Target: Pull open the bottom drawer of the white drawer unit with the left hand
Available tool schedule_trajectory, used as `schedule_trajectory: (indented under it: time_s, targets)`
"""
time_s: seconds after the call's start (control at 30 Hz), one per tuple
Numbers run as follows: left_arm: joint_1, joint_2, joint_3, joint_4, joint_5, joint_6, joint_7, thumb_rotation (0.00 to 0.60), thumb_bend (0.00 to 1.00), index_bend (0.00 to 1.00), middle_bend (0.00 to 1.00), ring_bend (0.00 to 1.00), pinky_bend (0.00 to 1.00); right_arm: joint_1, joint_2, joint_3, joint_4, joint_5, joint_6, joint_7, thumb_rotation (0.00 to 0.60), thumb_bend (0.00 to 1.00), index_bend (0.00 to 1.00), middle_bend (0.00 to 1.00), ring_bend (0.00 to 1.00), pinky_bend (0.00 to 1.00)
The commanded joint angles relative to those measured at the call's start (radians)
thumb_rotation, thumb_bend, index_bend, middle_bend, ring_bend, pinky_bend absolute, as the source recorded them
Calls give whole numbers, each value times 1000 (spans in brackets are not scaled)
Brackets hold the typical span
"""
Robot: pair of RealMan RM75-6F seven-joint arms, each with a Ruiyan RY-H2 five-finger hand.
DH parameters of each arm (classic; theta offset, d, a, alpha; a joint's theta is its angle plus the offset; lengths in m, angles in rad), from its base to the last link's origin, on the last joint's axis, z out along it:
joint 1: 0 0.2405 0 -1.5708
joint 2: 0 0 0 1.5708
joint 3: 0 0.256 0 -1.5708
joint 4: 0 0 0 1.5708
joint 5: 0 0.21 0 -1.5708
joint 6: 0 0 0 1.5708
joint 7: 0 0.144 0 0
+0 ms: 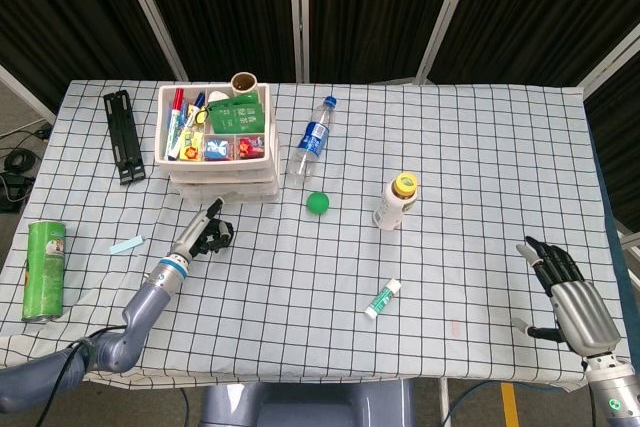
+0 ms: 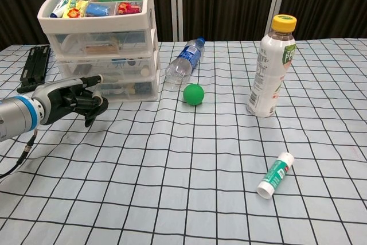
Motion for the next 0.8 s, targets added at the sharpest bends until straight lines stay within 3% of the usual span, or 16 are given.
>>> schedule_trajectory:
  time_s: [0.03, 0.8]
  targets:
    - [-2, -3, 0, 0, -1, 2, 5, 600, 801, 66, 736, 769, 695, 0, 0, -1, -1, -1, 0, -2, 600, 17, 0, 0, 0, 0]
    - [-36, -24, -11, 19, -23, -16, 48, 600, 800, 66, 736, 769, 696, 1, -2, -1, -3, 4, -7, -13, 600, 17, 0, 0, 0, 0]
